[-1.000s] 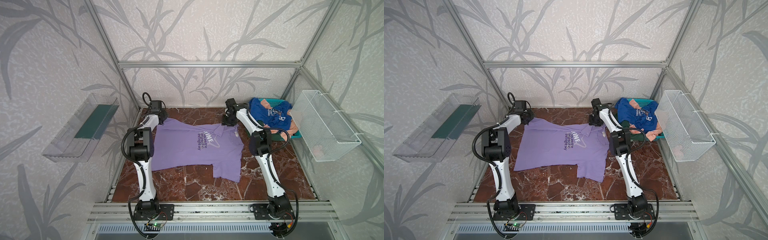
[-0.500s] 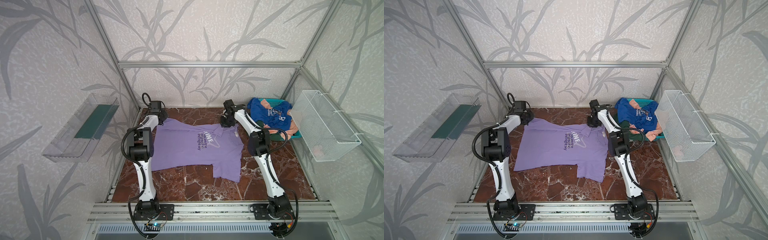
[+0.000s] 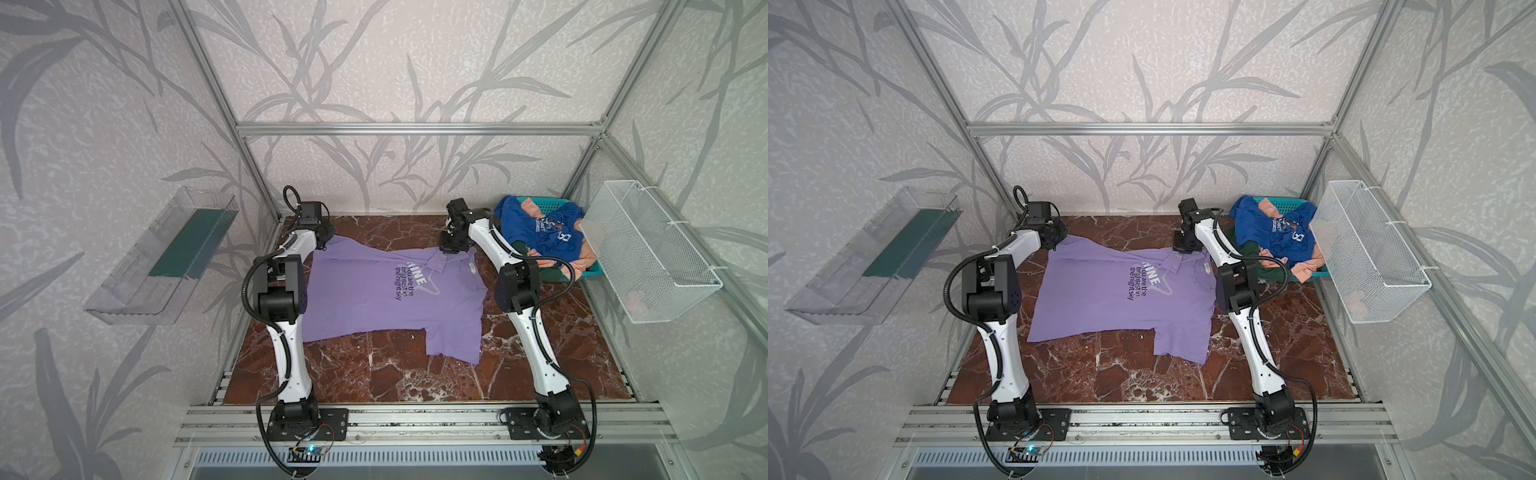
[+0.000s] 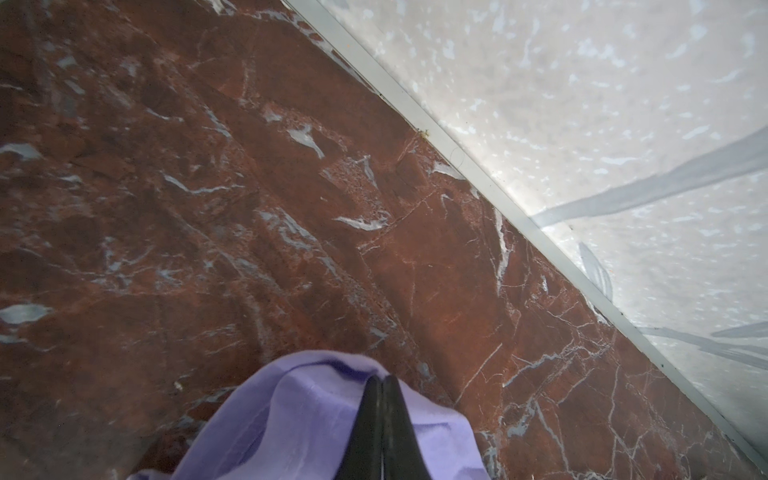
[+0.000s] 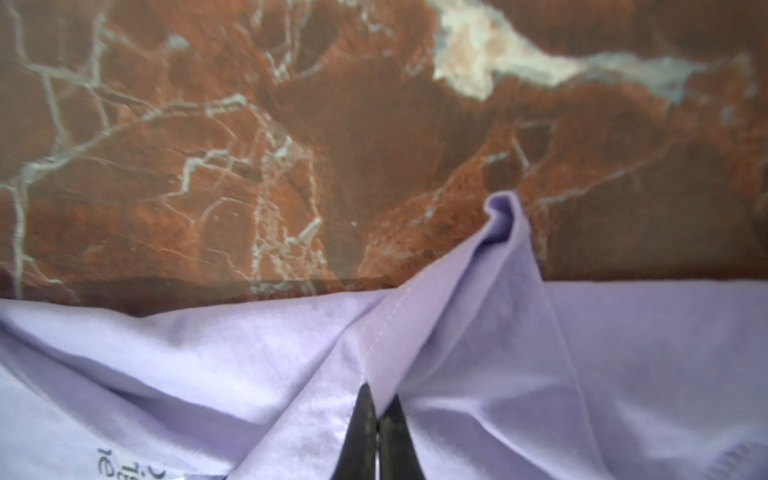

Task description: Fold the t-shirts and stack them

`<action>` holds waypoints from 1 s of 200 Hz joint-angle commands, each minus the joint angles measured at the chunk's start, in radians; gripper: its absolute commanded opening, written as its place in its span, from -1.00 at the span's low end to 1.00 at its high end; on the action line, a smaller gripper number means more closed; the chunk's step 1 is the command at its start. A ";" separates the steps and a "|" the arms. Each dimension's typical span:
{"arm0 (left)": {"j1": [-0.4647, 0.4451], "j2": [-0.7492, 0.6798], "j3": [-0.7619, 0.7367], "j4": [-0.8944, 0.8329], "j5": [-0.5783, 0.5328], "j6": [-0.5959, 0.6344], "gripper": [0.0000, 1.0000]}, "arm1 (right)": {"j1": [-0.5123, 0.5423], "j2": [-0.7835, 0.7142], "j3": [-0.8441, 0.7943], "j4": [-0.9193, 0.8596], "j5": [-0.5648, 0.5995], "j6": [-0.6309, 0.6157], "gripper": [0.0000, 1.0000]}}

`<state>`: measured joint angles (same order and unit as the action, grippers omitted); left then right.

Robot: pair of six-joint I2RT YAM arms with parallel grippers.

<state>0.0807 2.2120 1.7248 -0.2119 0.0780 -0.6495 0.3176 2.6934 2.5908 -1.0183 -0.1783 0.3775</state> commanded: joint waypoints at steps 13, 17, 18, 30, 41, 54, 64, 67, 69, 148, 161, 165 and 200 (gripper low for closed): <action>0.012 0.027 0.061 -0.015 0.031 0.005 -1.00 | -0.012 0.009 0.081 0.058 -0.034 0.019 -1.00; 0.011 0.033 0.072 -0.016 0.031 0.005 -1.00 | -0.014 0.010 0.093 0.062 -0.026 0.021 -1.00; 0.011 0.034 0.073 -0.017 0.032 0.004 -1.00 | -0.014 0.010 0.096 0.063 -0.024 0.022 -1.00; 0.015 0.050 0.104 -0.019 0.037 0.004 -1.00 | -0.019 0.008 0.121 0.080 -0.004 0.027 -1.00; 0.018 0.068 0.135 -0.021 0.049 0.005 -1.00 | -0.024 0.003 0.131 0.103 0.007 0.030 -1.00; 0.021 0.093 0.177 -0.032 0.068 0.007 -1.00 | -0.029 -0.004 0.133 0.131 0.022 0.037 -1.00; 0.022 0.108 0.205 -0.035 0.076 0.007 -1.00 | -0.032 -0.010 0.132 0.151 0.040 0.041 -1.00; 0.023 0.111 0.213 -0.033 0.077 0.006 -1.00 | -0.033 -0.010 0.132 0.157 0.046 0.041 -1.00; 0.024 0.115 0.218 -0.033 0.078 0.005 -1.00 | -0.034 -0.012 0.132 0.163 0.049 0.041 -1.00; 0.039 0.187 0.337 -0.015 0.194 0.011 -1.00 | -0.046 -0.040 0.143 0.233 0.077 0.018 -1.00; 0.038 0.174 0.304 0.007 0.202 0.021 -1.00 | -0.046 -0.060 0.112 0.220 0.053 0.029 -1.00; 0.038 0.170 0.292 0.017 0.203 0.024 -1.00 | -0.046 -0.066 0.101 0.218 0.044 0.033 -1.00; 0.050 0.149 0.209 0.092 0.230 0.045 -1.00 | -0.046 -0.116 0.043 0.156 -0.003 0.057 -1.00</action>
<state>0.1188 2.3943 1.9800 -0.1738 0.2665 -0.6350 0.2718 2.6659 2.6572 -0.8009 -0.1413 0.4187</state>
